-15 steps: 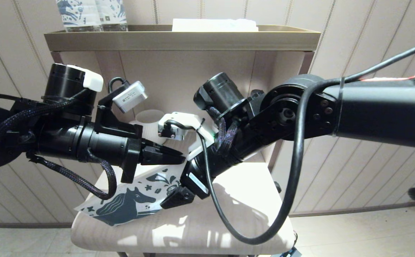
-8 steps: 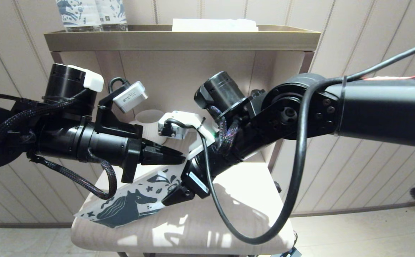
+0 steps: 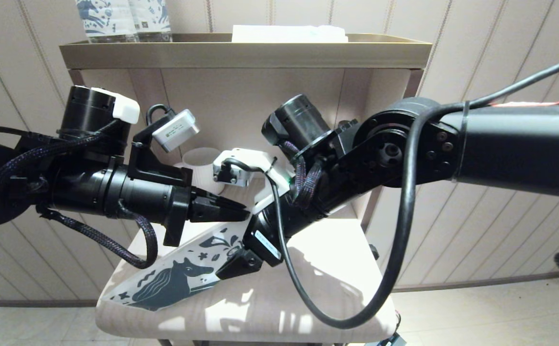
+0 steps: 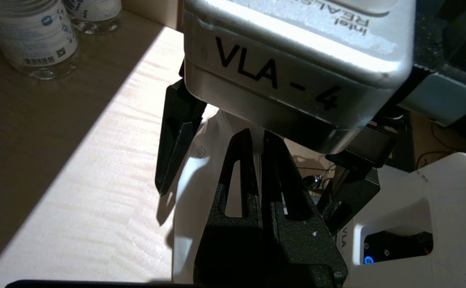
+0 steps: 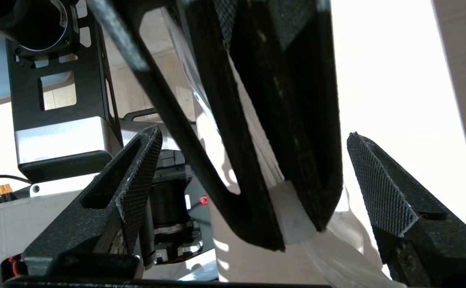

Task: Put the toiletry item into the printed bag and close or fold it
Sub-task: Hand it to the other hand

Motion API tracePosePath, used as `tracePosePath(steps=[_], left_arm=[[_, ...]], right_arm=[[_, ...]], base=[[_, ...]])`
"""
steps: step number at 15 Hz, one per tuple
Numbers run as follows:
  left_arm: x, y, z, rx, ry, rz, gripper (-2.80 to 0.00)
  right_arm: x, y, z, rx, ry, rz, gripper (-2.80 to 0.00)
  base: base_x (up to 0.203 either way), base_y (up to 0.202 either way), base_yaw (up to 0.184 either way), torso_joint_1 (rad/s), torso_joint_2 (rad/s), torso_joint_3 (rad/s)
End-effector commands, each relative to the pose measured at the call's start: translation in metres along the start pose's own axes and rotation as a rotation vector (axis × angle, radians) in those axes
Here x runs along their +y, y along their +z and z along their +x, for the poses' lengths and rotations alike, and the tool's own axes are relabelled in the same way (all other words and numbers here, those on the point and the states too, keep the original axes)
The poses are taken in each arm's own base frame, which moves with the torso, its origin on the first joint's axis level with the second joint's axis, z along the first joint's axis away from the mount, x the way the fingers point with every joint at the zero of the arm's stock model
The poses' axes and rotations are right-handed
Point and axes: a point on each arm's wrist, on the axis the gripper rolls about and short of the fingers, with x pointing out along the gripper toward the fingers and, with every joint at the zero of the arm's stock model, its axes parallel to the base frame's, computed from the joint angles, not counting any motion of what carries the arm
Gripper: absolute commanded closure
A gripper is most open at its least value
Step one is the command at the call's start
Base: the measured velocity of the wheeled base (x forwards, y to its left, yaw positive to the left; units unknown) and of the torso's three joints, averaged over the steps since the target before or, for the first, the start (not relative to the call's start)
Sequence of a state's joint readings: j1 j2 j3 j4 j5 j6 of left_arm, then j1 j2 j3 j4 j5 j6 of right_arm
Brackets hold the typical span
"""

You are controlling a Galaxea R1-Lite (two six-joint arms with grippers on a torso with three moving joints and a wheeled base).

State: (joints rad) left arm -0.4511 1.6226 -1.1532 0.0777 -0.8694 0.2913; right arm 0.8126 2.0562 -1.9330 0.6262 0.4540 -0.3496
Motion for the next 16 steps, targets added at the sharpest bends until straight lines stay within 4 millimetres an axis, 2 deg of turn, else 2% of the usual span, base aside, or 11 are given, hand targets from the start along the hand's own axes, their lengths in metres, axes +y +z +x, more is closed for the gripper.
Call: tracePosePath(steps=[1, 12, 13, 14, 16], left_arm=[[-0.001, 0.001, -0.001, -0.004, -0.004, 0.005, 0.0], [-0.001, 0.003, -0.002, -0.011, -0.001, 0.009, 0.0], [-0.001, 0.004, -0.002, -0.011, -0.001, 0.008, 0.0], [-0.002, 0.004, -0.002, -0.011, -0.003, 0.009, 0.0], [-0.002, 0.004, -0.002, -0.013, -0.007, 0.009, 0.0]], right_arm=[[0.0, 0.0, -0.001, 0.0, 0.001, 0.007, -2.8], [0.002, 0.0, -0.003, 0.009, -0.006, 0.012, -2.8], [0.003, 0.0, -0.005, 0.013, -0.011, 0.012, 0.0], [0.004, 0.0, -0.009, 0.021, -0.013, 0.013, -2.8], [0.005, 0.001, -0.012, 0.014, -0.016, 0.012, -2.8]], base=[[0.0, 0.0, 0.0, 0.0, 0.0, 0.0], [0.0, 0.0, 0.0, 0.0, 0.0, 0.0], [0.0, 0.0, 0.0, 0.0, 0.0, 0.0], [0.0, 0.0, 0.0, 0.0, 0.0, 0.0], [0.0, 0.0, 0.0, 0.0, 0.0, 0.0]])
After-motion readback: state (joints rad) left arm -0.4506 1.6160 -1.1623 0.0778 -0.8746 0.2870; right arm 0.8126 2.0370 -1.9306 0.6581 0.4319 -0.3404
